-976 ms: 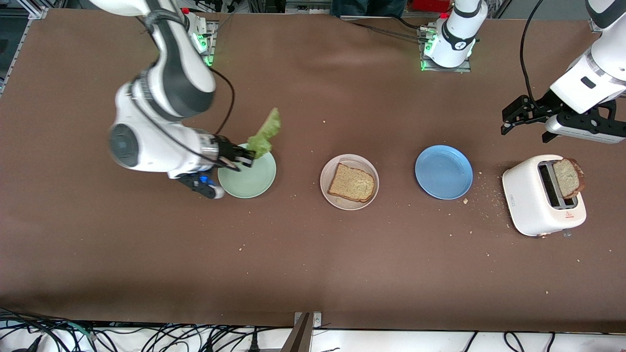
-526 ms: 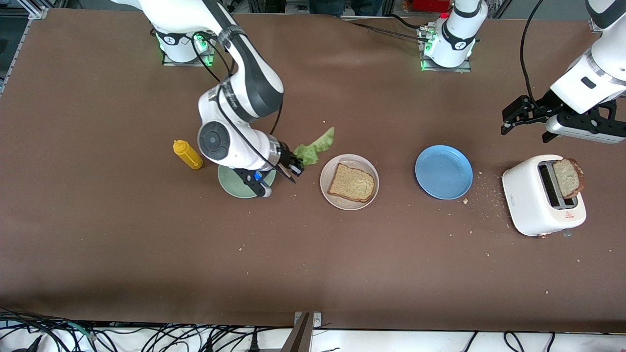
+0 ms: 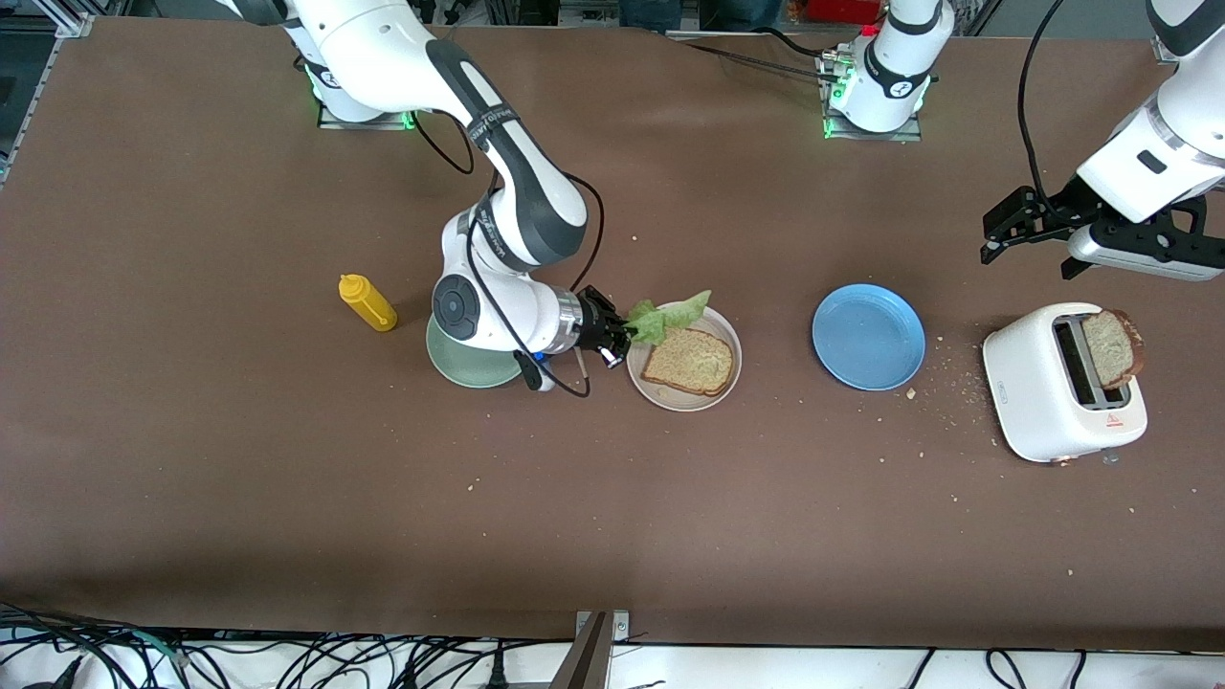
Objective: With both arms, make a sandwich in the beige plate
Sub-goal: 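Lower the lettuce leaf onto the toast with the right gripper, then open the right gripper to release the lettuce on the toast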
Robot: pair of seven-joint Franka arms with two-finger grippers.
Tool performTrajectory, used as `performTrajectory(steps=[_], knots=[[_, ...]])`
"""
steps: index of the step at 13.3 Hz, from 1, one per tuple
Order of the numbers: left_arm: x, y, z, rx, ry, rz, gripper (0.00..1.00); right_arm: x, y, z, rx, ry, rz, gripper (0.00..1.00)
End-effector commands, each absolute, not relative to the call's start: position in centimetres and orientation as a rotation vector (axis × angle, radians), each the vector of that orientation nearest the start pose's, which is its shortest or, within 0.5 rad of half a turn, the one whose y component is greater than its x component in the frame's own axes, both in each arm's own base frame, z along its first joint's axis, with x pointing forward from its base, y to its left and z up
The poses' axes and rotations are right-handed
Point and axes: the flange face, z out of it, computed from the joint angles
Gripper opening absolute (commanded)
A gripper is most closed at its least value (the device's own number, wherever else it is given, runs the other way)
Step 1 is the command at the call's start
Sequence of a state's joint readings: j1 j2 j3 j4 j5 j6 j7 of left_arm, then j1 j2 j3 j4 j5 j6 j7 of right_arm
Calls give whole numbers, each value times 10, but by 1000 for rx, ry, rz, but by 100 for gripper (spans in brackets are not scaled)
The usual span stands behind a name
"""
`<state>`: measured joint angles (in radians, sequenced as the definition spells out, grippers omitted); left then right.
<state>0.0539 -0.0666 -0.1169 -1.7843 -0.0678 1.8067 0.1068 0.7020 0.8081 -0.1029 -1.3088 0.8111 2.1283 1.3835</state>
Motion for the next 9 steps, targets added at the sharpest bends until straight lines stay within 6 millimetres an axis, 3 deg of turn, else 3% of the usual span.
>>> performTrajectory(steps=[1,9], knots=[[549,-40,584,-3213,266,-143,100,603,483,258,-2134,1596,697,0],[549,-40,584,-3213,266,-143,100,616,492,205,-2160,1537,557,0]])
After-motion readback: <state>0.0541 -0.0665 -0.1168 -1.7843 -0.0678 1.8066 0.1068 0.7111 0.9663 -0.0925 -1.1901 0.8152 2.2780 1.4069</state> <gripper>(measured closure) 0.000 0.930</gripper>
